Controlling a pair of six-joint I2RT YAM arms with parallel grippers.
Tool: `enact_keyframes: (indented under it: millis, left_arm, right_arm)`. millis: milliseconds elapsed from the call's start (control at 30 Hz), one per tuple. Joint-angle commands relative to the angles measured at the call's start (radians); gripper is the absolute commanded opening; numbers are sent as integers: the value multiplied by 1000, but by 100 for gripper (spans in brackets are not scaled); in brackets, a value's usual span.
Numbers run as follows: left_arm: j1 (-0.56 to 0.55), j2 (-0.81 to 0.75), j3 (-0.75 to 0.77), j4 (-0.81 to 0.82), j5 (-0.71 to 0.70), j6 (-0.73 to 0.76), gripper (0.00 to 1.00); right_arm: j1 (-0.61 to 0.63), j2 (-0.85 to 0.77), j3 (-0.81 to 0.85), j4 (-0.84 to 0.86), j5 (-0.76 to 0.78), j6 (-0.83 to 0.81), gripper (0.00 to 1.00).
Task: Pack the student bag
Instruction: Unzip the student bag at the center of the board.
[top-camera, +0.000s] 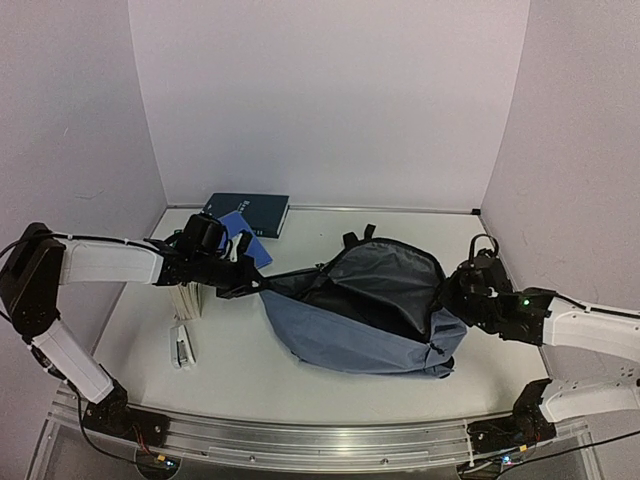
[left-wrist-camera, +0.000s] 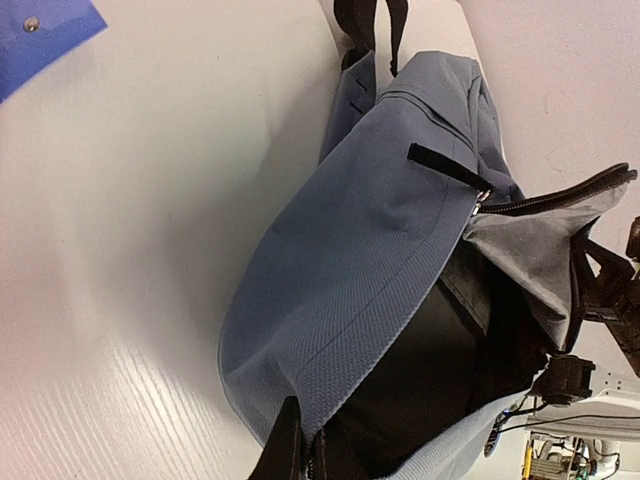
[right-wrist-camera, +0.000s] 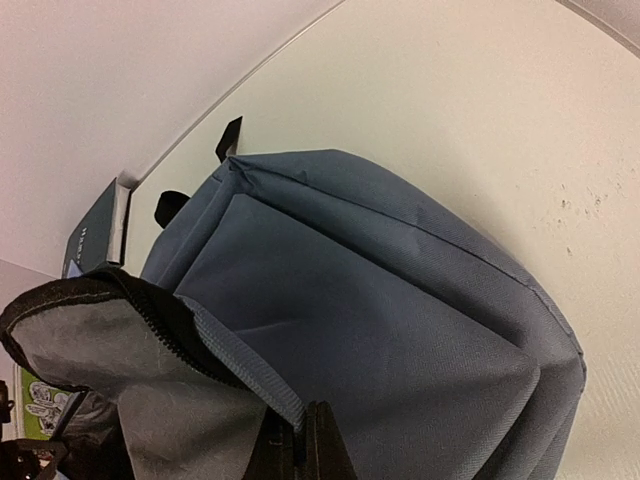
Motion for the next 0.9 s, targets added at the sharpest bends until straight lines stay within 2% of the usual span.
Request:
enact_keyframes:
  millis: [0,267,333,433,600,867]
  left_arm:
    - [85,49,104,-52,-5,91,0]
    - [96,300,353,-11,112,187,1]
    - [96,360,409,-2,130,191,4]
    - [96,390,451,9,141,188,16]
    - [96,313,458,-8,116,192,46]
    - [96,102,427,-201,-6,221,72]
  right_arm:
    - [-37,-10,-39,-52,114,48,0]
    - [-35,40,-66,89,-97,-36,0]
    - [-35,61,-82,139,-147,-36,0]
    - [-35,111,-95,202,-190,-22,0]
    - [-35,243,-89,271,-226,-9,0]
    - [-35,313,-57,279,-184,-25,2]
